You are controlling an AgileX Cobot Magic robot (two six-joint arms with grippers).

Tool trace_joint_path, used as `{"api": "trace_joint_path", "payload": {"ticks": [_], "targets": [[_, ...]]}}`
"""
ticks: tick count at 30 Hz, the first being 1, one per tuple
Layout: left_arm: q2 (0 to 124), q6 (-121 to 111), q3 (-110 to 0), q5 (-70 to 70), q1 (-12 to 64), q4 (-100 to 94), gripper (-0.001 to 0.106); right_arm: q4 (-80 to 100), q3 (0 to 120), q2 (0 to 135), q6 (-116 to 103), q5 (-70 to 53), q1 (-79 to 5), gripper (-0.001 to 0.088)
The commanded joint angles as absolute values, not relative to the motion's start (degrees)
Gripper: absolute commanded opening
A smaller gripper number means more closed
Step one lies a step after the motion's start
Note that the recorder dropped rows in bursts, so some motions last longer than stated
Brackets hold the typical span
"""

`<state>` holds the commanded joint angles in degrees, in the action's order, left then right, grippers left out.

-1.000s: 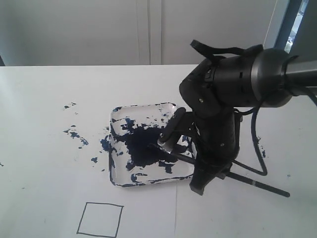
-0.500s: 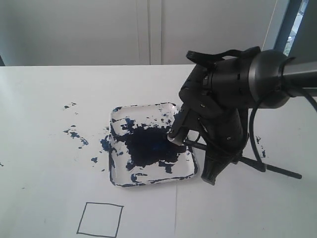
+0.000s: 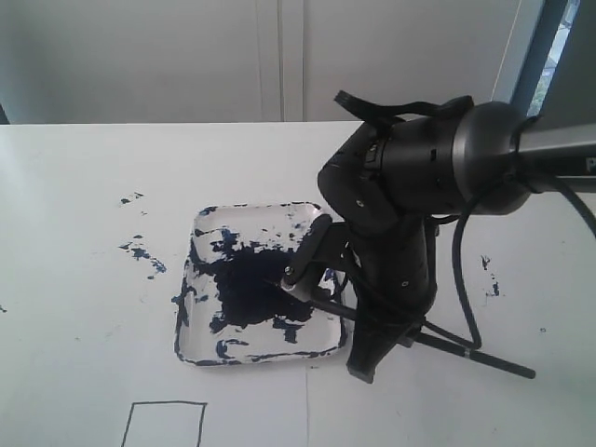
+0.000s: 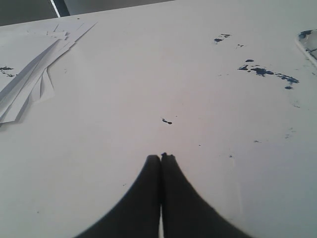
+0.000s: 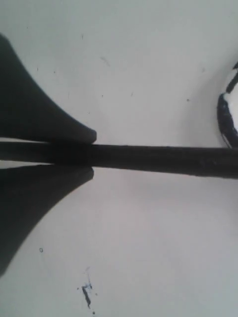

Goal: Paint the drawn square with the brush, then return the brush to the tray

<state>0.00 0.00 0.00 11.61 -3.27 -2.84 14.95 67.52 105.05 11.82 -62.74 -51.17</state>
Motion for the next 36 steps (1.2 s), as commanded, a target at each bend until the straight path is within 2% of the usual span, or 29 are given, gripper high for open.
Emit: {"api": "trace_joint_path", "payload": {"ticks": [10,27,36], "targets": [[0.0,0.0,0.0,11.6,-3.3,-2.8,0.0,16.2,67.5,105.5,11.9,-62.1,-51.9,0.0],[0.0,0.0,0.0,11.6,-3.3,-2.8,0.0,32.9,67.5,109.8,-4.3,-61.2,-51.9,0.0],[0.0,0.0,0.0,11.6,-3.3,-2.8,0.0,26.6,67.5,101.1,-2.6,-60.6,-53.0,0.0]]}}
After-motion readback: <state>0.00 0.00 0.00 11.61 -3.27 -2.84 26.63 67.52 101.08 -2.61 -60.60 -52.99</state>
